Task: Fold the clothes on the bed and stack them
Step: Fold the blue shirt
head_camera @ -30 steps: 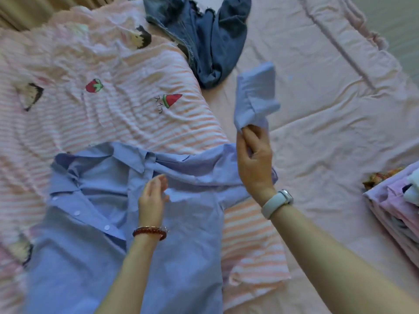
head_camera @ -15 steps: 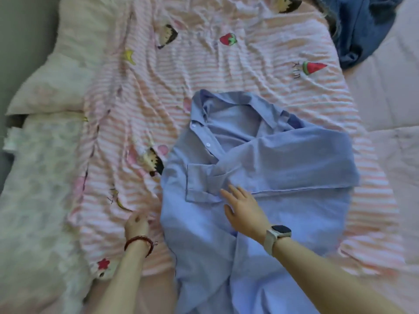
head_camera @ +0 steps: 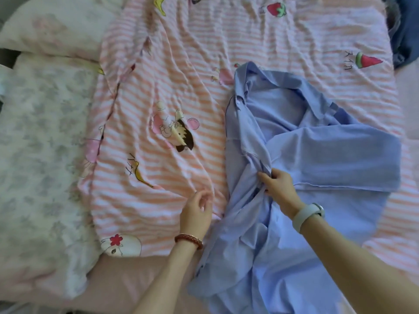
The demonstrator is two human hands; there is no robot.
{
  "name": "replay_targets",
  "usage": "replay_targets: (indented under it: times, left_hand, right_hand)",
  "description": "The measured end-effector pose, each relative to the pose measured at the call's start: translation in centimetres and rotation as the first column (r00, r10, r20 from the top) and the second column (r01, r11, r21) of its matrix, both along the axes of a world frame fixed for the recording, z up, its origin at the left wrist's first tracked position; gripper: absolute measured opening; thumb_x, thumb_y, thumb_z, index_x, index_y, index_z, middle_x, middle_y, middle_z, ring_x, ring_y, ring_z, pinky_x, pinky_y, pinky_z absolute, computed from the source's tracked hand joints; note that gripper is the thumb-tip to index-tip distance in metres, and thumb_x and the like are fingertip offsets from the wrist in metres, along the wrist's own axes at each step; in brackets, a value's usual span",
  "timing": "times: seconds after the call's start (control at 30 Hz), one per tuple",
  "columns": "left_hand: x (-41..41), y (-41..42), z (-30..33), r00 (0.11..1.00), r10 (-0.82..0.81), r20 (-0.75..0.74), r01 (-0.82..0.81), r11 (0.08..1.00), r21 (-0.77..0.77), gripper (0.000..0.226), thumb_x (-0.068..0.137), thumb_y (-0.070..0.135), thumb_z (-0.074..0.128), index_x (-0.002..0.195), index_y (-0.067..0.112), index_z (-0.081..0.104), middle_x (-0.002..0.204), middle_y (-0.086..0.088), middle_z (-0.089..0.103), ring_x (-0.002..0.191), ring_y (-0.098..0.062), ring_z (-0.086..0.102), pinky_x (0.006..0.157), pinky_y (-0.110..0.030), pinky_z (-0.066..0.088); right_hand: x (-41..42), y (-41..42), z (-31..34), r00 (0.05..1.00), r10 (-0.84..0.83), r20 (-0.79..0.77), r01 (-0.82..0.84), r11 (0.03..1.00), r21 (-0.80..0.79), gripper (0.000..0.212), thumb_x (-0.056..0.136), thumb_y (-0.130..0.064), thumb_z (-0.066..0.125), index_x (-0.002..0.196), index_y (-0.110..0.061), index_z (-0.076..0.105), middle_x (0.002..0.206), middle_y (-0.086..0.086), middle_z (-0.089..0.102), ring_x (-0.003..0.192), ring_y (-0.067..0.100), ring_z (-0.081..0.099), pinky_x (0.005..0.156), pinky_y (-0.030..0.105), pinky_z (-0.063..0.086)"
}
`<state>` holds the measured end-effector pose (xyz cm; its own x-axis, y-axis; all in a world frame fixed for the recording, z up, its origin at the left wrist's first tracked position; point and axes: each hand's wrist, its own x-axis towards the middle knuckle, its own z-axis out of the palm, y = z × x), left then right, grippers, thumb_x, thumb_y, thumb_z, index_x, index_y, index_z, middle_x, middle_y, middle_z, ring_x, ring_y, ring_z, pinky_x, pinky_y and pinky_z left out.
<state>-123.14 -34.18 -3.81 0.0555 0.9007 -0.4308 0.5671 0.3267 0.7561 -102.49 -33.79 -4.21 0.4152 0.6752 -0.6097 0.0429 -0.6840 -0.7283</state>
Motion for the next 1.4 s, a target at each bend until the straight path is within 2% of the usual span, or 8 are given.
replay_targets:
  times: [0.17, 0.33, 0.43, 0.57, 0.77, 0.93, 1.07, 1.4]
  left_hand:
    - [1.1, -0.7, -1.3, 0.940, -0.309, -0.143, 0.272, 0.935, -0.227, 0.017, 0.086, 0.033, 0.062, 0.095, 0.019, 0.065, 0.091, 0.005, 0.067, 0.084, -0.012, 0.059, 0.072, -0.021, 0.042]
    - [3.7, -1.6, -1.5, 0.978, -0.199, -0.068, 0.185, 0.968, -0.170, 0.019, 0.086, 0.028, 0.061, 0.079, 0.011, 0.058, 0.081, -0.008, 0.065, 0.078, -0.027, 0.058, 0.066, -0.031, 0.042]
    - [1.5, -0.3, -1.1, 0.994, -0.046, -0.103, 0.037, 0.996, -0.083, 0.021, 0.091, 0.015, 0.055, 0.079, -0.001, 0.062, 0.080, -0.022, 0.065, 0.075, -0.033, 0.055, 0.062, -0.032, 0.032]
    - [-3.1, 2.5, 1.0, 0.992, 0.077, -0.102, -0.073, 0.997, 0.040, 0.016, 0.093, 0.006, 0.050, 0.086, -0.006, 0.060, 0.075, -0.022, 0.060, 0.075, -0.028, 0.052, 0.062, -0.030, 0.034]
    - [-6.4, 6.6, 5.3, 0.981, 0.148, -0.127, -0.082, 0.903, 0.422, 0.022, 0.091, 0.019, 0.055, 0.101, 0.000, 0.059, 0.091, -0.009, 0.059, 0.083, -0.021, 0.052, 0.071, -0.025, 0.036]
    - [-9.2, 3.9, 2.8, 0.984, 0.176, -0.019, -0.177, 0.983, -0.054, 0.055, 0.084, 0.030, 0.068, 0.129, 0.009, 0.045, 0.123, 0.005, 0.050, 0.109, -0.010, 0.048, 0.091, -0.025, 0.040]
    - [-10.7, -1.4, 0.1, 0.951, 0.306, 0.055, -0.271, 0.903, -0.334, 0.026, 0.080, 0.019, 0.073, 0.095, 0.002, 0.061, 0.101, -0.013, 0.066, 0.089, -0.019, 0.060, 0.071, -0.022, 0.049]
    - [-16.7, 0.4, 6.8, 0.800, 0.570, -0.188, -0.444, 0.774, 0.451, 0.012, 0.080, 0.001, 0.059, 0.086, -0.005, 0.051, 0.079, -0.024, 0.055, 0.072, -0.032, 0.048, 0.062, -0.032, 0.028]
  right_hand:
    - [-0.4, -0.5, 0.3, 0.989, -0.090, -0.115, 0.093, 0.995, 0.023, 0.021, 0.091, -0.016, 0.058, 0.073, -0.009, 0.050, 0.067, 0.006, 0.041, 0.068, 0.017, 0.045, 0.065, 0.030, 0.045]
    - [-2.4, -2.6, 1.2, 0.997, 0.061, -0.039, -0.060, 0.998, 0.028, 0.010, 0.087, -0.012, 0.061, 0.089, -0.004, 0.056, 0.079, 0.006, 0.058, 0.072, 0.013, 0.052, 0.067, 0.031, 0.046]
    - [-2.7, -4.0, 1.0, 0.996, 0.082, 0.021, -0.083, 0.996, 0.033, 0.013, 0.087, -0.011, 0.058, 0.084, 0.002, 0.057, 0.076, 0.019, 0.059, 0.071, 0.019, 0.051, 0.070, 0.045, 0.047]
    - [-2.4, -4.4, 1.5, 0.986, 0.070, 0.150, -0.083, 0.993, 0.083, 0.021, 0.088, -0.003, 0.054, 0.073, -0.017, 0.057, 0.066, -0.003, 0.054, 0.063, 0.011, 0.046, 0.057, 0.015, 0.038]
    - [-4.6, -3.7, 1.9, 0.924, 0.216, 0.315, -0.255, 0.963, 0.087, 0.016, 0.088, -0.004, 0.054, 0.093, -0.018, 0.060, 0.086, 0.000, 0.057, 0.077, 0.014, 0.049, 0.061, 0.008, 0.035]
    - [-8.2, -4.9, 2.3, 0.807, 0.157, 0.570, -0.400, 0.854, 0.331, 0.043, 0.084, -0.013, 0.050, 0.126, -0.008, 0.049, 0.114, 0.009, 0.051, 0.104, 0.018, 0.048, 0.089, 0.021, 0.036]
    - [-11.0, -6.3, 3.1, 0.638, 0.155, 0.754, -0.559, 0.767, 0.315, 0.037, 0.078, -0.015, 0.045, 0.114, -0.021, 0.050, 0.107, 0.006, 0.059, 0.100, 0.019, 0.048, 0.085, 0.026, 0.028]
    - [-16.8, -3.5, 5.6, 0.875, 0.451, 0.179, -0.483, 0.775, 0.407, 0.030, 0.084, -0.011, 0.044, 0.107, -0.011, 0.063, 0.091, -0.001, 0.060, 0.079, 0.004, 0.055, 0.074, 0.010, 0.043]
